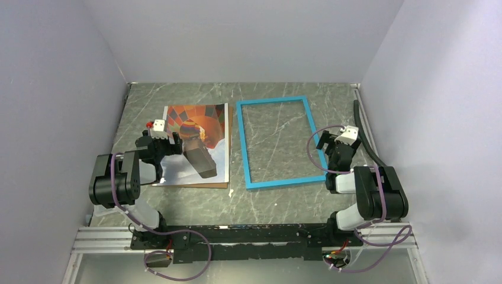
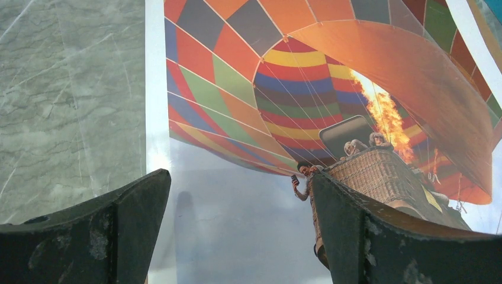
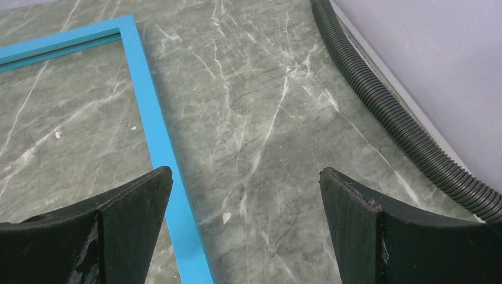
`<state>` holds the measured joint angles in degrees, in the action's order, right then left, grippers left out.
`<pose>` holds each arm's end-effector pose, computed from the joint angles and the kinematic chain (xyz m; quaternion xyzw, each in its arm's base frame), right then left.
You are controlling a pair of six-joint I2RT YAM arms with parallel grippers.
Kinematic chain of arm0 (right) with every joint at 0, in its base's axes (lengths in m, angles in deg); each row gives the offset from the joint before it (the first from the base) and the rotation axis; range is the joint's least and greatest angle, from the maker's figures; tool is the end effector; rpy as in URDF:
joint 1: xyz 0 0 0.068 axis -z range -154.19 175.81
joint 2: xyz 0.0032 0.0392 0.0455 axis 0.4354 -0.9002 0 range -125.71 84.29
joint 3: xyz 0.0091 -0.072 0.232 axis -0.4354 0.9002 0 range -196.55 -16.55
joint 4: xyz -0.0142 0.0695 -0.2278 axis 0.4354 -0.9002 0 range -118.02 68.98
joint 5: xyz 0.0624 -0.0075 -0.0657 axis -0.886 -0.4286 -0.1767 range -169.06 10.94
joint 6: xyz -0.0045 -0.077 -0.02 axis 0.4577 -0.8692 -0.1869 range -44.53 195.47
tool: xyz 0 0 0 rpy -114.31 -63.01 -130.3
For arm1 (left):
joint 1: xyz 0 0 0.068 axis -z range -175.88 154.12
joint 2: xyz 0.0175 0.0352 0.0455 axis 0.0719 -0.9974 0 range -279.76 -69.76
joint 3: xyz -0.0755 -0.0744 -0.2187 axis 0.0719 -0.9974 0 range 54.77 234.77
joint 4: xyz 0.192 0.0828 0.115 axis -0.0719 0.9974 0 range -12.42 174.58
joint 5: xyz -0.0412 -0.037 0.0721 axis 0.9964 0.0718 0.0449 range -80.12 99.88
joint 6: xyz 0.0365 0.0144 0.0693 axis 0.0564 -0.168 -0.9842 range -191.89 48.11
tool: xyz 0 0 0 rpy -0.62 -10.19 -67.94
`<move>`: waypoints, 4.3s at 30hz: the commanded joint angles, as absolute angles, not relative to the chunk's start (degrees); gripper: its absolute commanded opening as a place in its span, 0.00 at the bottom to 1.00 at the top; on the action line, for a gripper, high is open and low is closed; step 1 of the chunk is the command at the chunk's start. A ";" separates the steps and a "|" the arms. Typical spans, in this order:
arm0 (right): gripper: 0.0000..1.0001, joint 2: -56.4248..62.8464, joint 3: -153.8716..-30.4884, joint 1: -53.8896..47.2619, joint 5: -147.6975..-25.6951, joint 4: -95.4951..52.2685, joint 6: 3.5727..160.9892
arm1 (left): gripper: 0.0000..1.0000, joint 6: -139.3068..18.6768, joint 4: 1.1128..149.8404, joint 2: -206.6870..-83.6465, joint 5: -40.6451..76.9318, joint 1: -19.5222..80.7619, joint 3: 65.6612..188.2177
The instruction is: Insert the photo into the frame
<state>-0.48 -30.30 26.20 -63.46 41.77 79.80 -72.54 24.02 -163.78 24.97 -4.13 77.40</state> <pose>0.2657 -0.0203 0.1366 0.1196 0.7448 -0.0802 0.6516 0.2965 0.0249 0.1133 0.0240 0.8045 -0.0605 0.5904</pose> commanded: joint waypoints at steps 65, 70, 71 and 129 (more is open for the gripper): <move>0.75 -37.07 -107.59 -19.57 -52.69 -43.73 102.57 | 0.92 -71.19 120.16 -154.52 20.78 -7.49 132.83; 0.65 -38.74 -106.97 -20.04 -54.03 -43.57 103.24 | 0.91 -71.19 121.83 -154.18 21.64 -7.49 132.81; 0.63 -39.08 -106.94 -20.13 -54.09 -43.60 103.45 | 0.91 -71.19 122.16 -154.06 21.81 -7.48 132.72; 0.00 -16.35 -119.38 -7.79 -113.65 -28.87 148.59 | 0.93 -66.62 118.85 -148.03 27.54 11.21 135.78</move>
